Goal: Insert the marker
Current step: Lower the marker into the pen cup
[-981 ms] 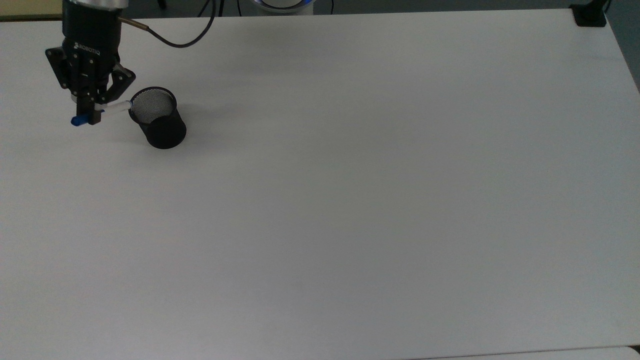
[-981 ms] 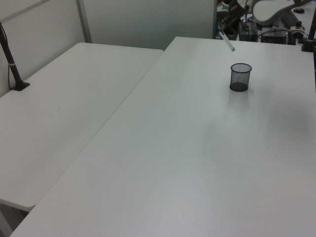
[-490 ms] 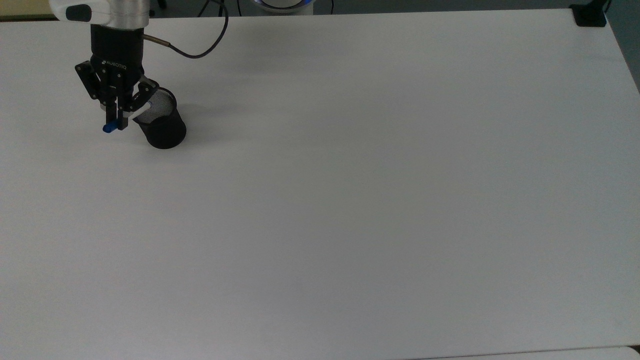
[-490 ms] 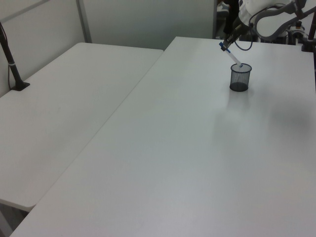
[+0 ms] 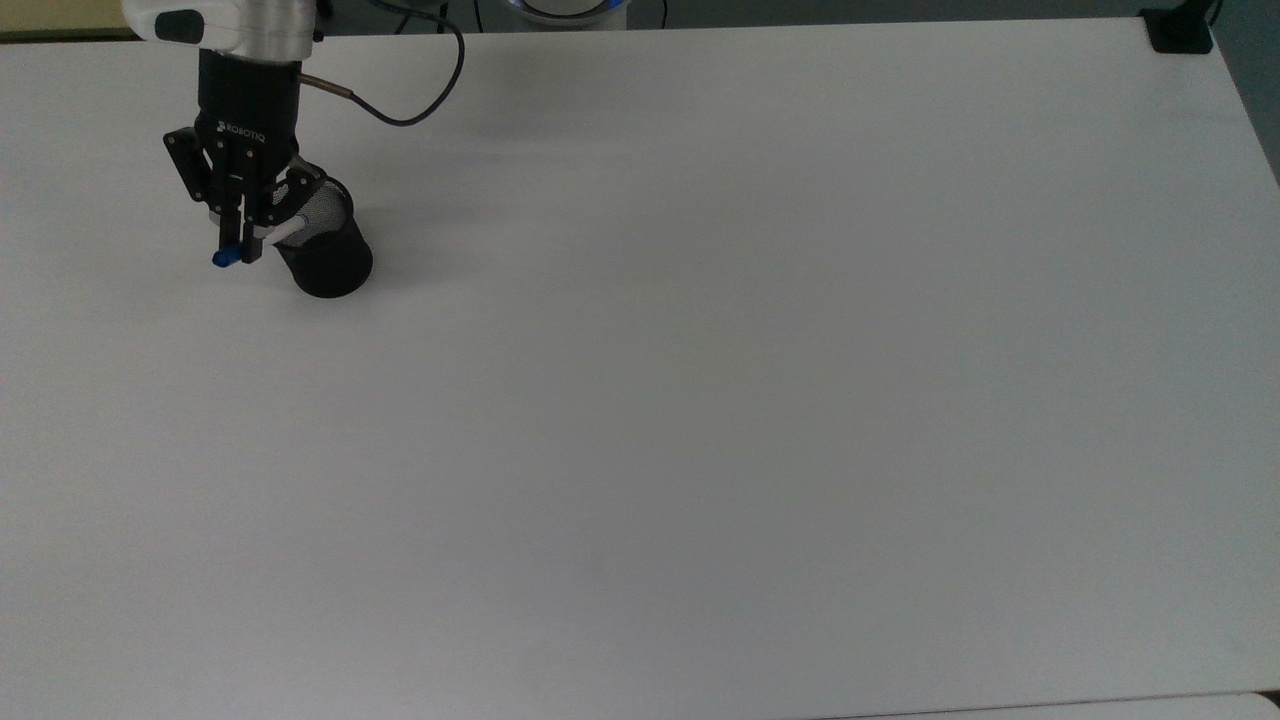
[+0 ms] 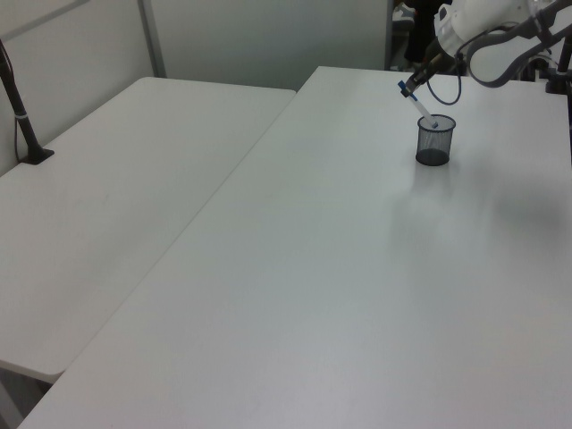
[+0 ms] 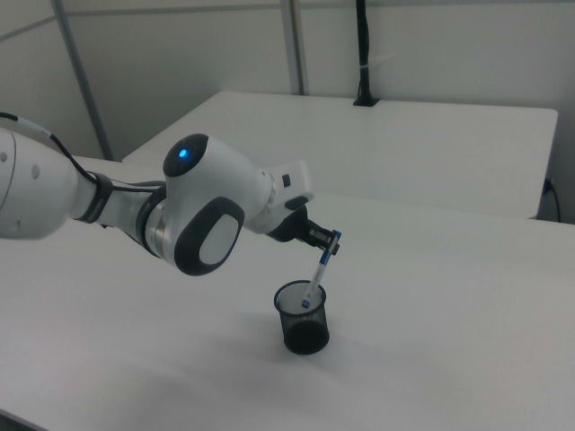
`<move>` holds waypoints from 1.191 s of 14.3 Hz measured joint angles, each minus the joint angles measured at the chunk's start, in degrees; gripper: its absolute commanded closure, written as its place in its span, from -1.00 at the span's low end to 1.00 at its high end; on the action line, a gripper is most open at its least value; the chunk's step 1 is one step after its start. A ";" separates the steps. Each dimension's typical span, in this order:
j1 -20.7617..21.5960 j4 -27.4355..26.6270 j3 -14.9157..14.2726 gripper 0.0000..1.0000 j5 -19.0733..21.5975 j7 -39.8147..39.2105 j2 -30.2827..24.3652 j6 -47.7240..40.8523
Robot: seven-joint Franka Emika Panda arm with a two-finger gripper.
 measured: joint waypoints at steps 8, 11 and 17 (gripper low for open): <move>-0.54 -1.30 -0.02 0.99 0.00 -0.03 -1.93 0.76; -0.54 -1.40 0.01 0.99 0.00 -0.04 -1.94 0.76; -0.55 -1.41 0.01 0.99 0.00 -0.05 -1.95 0.79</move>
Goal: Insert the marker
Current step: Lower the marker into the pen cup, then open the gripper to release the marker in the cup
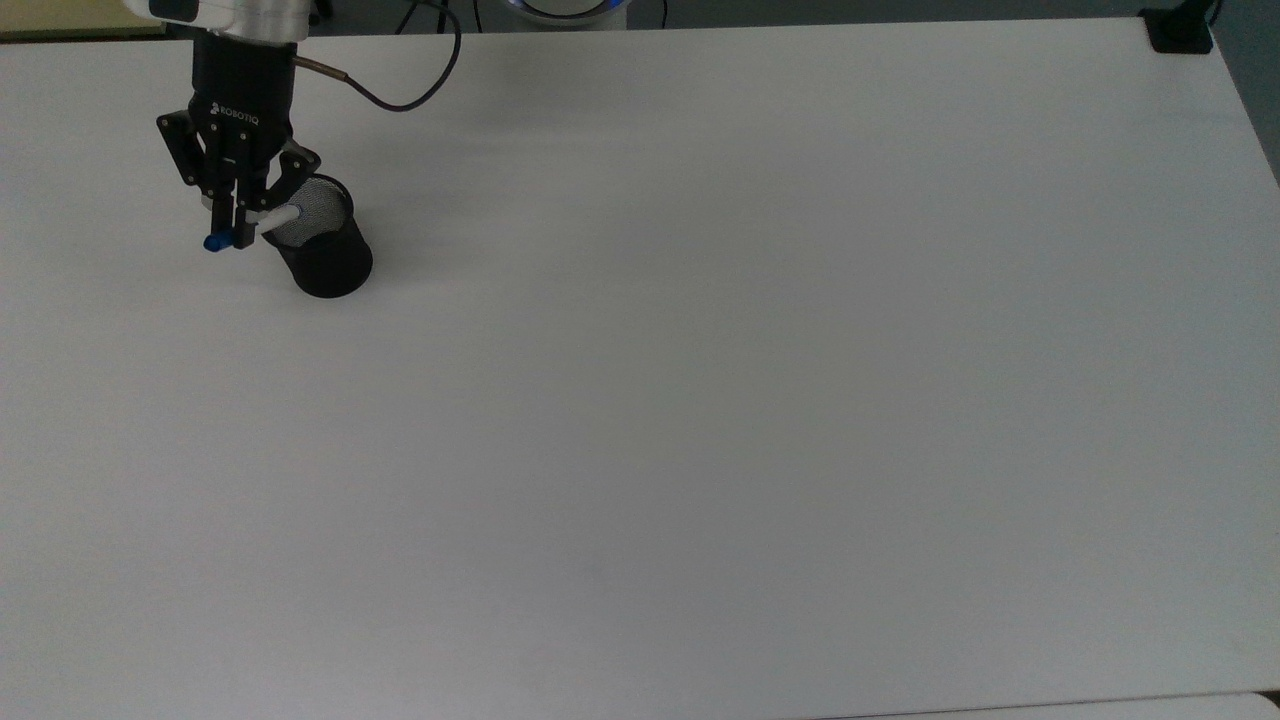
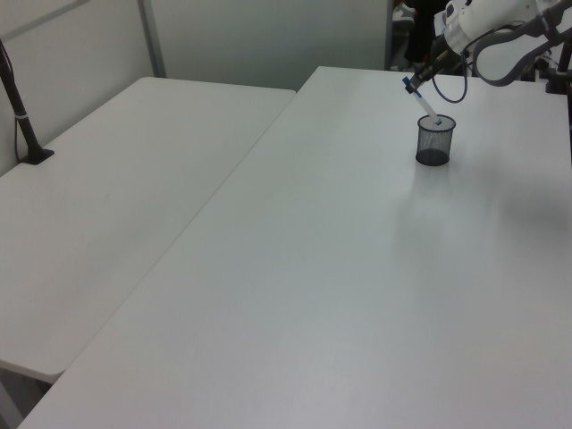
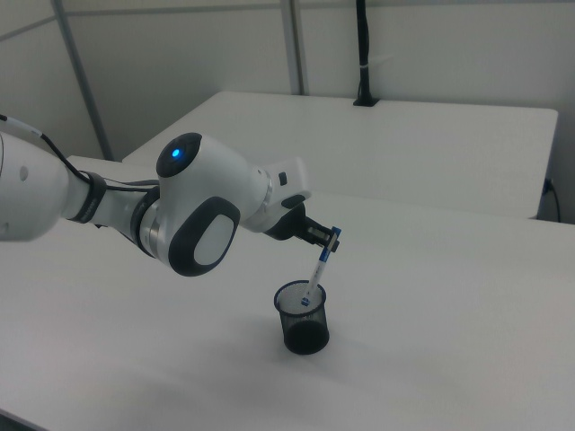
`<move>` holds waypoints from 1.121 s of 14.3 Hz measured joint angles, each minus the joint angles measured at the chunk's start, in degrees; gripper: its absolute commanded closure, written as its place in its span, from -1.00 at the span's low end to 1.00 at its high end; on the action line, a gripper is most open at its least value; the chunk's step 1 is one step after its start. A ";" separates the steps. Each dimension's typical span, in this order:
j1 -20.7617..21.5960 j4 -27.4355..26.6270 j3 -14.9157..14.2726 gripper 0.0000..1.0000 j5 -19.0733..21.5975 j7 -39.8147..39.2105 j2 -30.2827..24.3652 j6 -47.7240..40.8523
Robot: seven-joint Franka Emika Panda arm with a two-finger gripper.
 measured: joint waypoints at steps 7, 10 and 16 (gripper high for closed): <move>-0.15 -0.23 0.10 0.94 0.00 -1.19 -1.33 0.20; -0.03 -1.72 0.17 0.90 0.00 -1.39 -3.11 0.20; 0.87 -5.19 0.46 0.72 -0.03 -1.91 -5.43 0.20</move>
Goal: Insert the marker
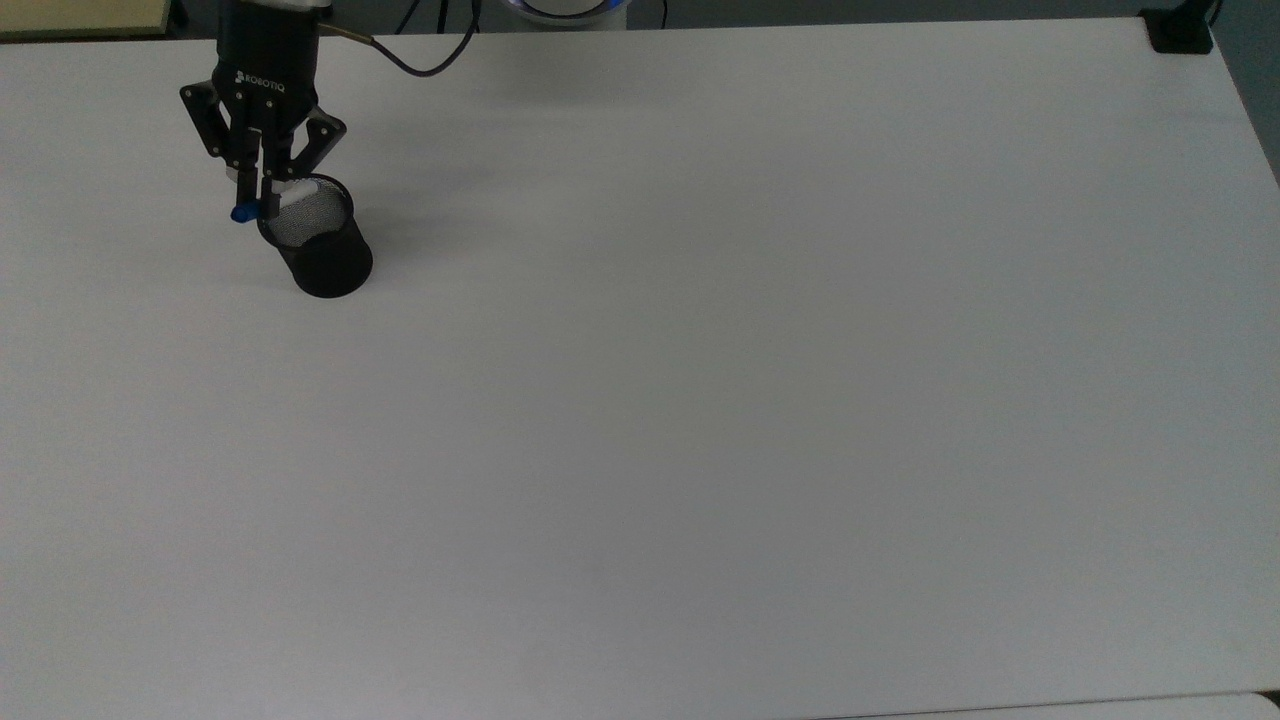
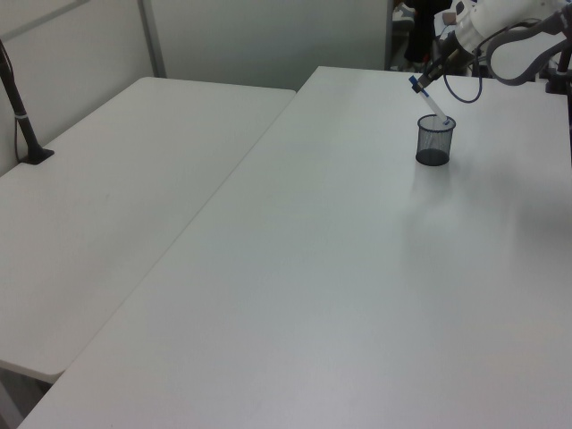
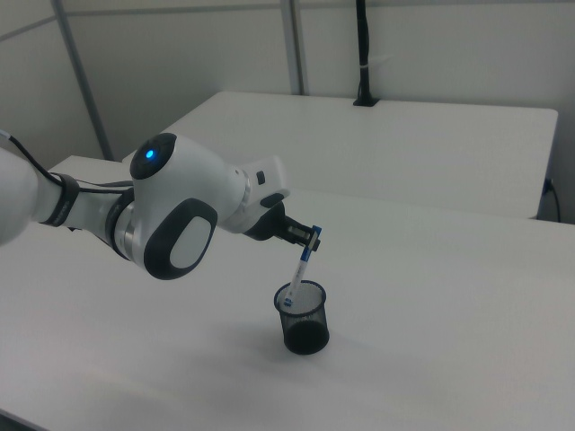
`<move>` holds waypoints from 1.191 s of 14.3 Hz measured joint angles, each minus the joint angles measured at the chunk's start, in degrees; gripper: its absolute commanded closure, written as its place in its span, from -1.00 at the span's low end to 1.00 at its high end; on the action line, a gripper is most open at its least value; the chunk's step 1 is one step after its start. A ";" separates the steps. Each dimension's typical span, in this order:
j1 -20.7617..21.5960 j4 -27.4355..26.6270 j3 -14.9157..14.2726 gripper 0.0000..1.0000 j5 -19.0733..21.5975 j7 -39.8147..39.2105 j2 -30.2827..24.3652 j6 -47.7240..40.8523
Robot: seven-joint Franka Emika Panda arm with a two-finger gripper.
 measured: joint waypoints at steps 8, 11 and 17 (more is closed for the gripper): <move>0.68 -0.36 0.07 -0.53 0.00 -0.01 4.21 8.84; 0.35 -0.08 -0.22 -0.86 0.00 -0.01 5.52 10.03; -0.07 1.17 -0.31 -1.00 0.10 1.06 5.52 8.20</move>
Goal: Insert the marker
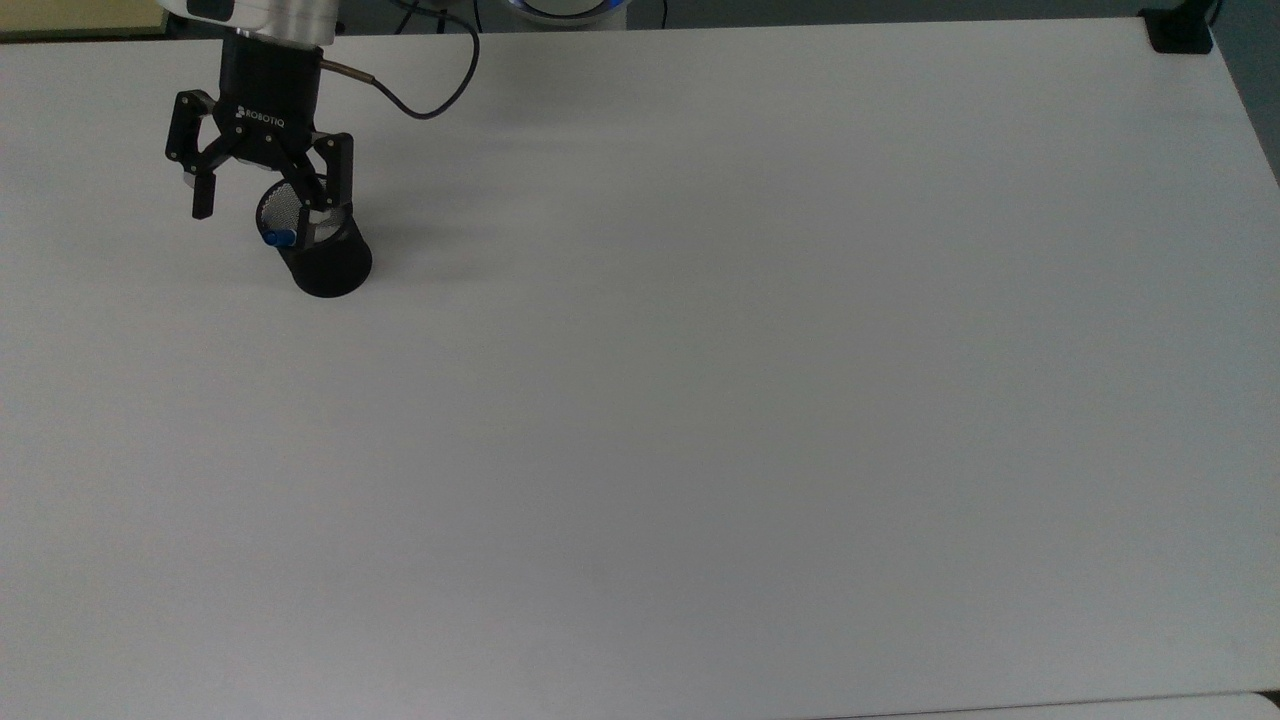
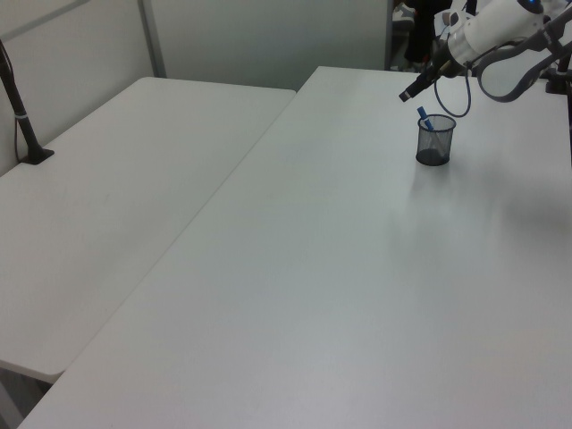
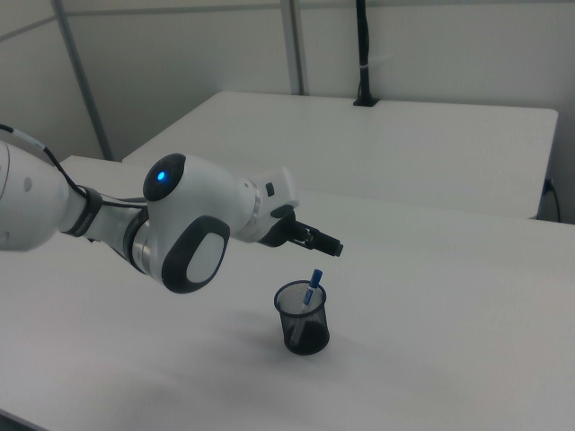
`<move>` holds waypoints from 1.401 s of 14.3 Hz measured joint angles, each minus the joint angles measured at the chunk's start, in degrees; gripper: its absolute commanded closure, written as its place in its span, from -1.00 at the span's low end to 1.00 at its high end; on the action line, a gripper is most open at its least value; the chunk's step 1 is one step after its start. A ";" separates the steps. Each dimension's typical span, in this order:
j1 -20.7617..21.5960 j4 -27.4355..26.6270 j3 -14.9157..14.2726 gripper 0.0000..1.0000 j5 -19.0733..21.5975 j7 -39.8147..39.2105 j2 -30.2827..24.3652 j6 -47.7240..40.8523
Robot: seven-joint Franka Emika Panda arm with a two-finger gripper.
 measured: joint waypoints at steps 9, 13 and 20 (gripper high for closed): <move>2.98 26.23 7.22 -1.00 2.25 10.40 -0.61 -57.32; 6.15 35.16 9.02 -1.00 2.44 10.27 -0.72 -81.02; 5.96 37.93 7.13 -1.00 4.46 3.57 -0.80 -83.95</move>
